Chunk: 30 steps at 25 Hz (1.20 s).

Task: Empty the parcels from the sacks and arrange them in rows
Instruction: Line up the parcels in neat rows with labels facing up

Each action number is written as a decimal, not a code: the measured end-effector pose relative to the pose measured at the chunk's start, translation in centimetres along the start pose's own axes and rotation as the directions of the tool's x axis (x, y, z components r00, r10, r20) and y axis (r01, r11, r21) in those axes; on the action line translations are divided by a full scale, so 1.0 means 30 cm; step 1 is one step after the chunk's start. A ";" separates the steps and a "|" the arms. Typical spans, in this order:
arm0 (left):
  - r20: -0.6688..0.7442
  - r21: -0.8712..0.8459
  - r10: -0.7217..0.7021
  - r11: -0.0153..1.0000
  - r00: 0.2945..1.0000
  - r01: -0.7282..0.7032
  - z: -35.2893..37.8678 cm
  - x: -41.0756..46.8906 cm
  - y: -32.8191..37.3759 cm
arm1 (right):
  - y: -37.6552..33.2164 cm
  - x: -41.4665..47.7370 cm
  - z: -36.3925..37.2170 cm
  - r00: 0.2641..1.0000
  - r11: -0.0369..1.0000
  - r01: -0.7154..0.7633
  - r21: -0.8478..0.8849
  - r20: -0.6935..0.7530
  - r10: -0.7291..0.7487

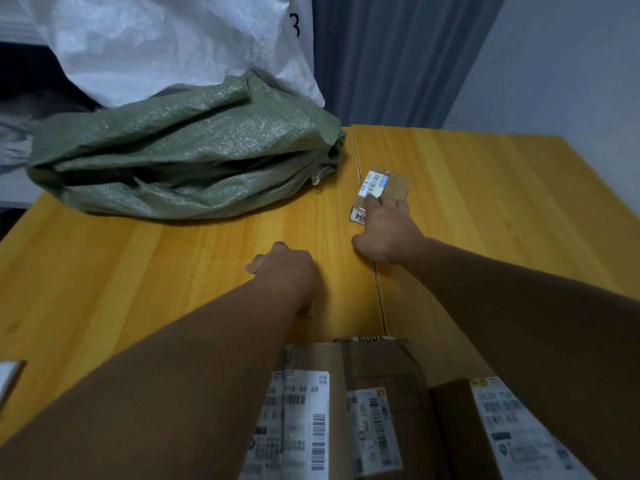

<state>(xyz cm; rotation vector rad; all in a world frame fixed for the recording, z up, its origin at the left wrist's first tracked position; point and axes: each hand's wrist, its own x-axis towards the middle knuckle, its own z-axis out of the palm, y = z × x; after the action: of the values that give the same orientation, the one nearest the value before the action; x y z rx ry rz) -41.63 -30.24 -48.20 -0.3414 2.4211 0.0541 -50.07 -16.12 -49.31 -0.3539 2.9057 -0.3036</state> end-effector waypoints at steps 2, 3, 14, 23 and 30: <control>0.008 0.020 -0.011 1.000 1.000 0.011 0.006 0.001 -0.003 | -0.001 -0.055 0.026 0.994 0.998 0.045 0.033 -0.104 -0.042; 0.007 0.023 -0.012 1.000 1.000 0.012 0.007 -0.003 -0.002 | -0.001 -0.075 0.037 0.986 0.996 0.065 0.057 -0.155 -0.056; 0.002 -0.011 -0.018 1.000 1.000 0.018 0.024 0.038 -0.005 | 0.005 -0.119 0.024 0.998 0.986 -0.054 0.159 0.052 0.046; -0.094 -0.103 0.020 0.994 0.995 -0.029 0.027 0.004 -0.018 | -0.040 -0.161 -0.016 0.981 0.994 0.109 -0.008 0.165 -0.106; -0.214 -0.305 0.040 0.946 0.976 -0.106 0.033 -0.063 -0.099 | -0.055 -0.232 0.023 0.991 0.999 0.027 -0.027 0.131 -0.023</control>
<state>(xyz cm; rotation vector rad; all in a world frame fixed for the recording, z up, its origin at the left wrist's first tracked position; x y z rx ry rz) -38.88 -32.55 -47.60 -0.4175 2.6310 0.4651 -42.95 -16.03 -48.41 -0.3992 2.7817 -0.2329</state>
